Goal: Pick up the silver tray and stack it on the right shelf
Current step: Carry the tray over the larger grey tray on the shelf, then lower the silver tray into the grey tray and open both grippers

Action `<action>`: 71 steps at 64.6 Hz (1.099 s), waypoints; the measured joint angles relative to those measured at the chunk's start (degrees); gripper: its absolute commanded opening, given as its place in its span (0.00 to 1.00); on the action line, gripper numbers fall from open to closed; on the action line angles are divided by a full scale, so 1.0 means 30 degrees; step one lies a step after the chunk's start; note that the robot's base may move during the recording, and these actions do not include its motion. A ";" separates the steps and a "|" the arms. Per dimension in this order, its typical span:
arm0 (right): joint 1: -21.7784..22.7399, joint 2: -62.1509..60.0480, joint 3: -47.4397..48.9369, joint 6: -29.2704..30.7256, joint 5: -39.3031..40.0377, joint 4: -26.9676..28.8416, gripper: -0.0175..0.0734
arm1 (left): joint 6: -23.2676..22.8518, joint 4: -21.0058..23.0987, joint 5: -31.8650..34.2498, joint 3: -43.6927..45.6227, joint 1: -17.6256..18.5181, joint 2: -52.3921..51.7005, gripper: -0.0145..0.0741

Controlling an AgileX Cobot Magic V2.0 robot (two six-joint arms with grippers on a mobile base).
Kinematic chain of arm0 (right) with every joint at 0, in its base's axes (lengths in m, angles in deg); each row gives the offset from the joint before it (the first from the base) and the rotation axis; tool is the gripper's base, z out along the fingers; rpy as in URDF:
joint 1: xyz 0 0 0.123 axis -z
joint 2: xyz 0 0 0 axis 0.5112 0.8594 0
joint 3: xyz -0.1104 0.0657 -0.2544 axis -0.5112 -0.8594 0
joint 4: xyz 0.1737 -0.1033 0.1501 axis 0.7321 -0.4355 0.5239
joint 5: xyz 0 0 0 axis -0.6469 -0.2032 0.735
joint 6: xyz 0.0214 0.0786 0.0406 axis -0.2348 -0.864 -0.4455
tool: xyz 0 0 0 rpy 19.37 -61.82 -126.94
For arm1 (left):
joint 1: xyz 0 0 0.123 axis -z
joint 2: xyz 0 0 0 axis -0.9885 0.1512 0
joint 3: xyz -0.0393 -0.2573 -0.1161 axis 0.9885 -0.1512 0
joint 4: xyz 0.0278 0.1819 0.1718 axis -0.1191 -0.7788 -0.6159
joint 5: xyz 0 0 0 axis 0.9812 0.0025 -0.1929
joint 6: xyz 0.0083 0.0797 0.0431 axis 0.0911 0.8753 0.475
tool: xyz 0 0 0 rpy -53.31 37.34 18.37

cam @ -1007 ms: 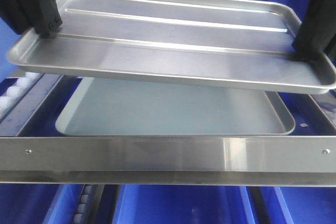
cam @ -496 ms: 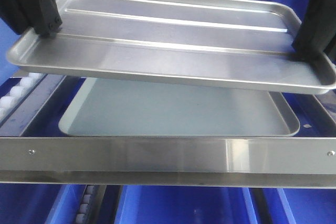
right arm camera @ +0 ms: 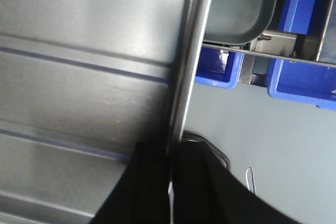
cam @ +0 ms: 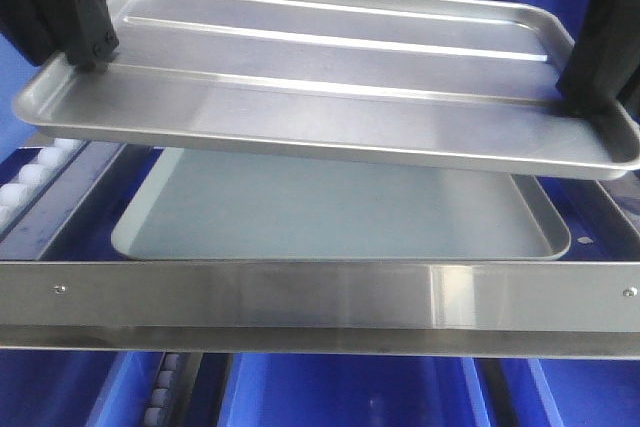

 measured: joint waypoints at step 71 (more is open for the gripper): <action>0.5138 0.8070 0.4068 0.3105 0.2919 -0.1542 0.25 | 0.2585 0.1431 0.6609 0.2507 -0.4121 0.7618 0.05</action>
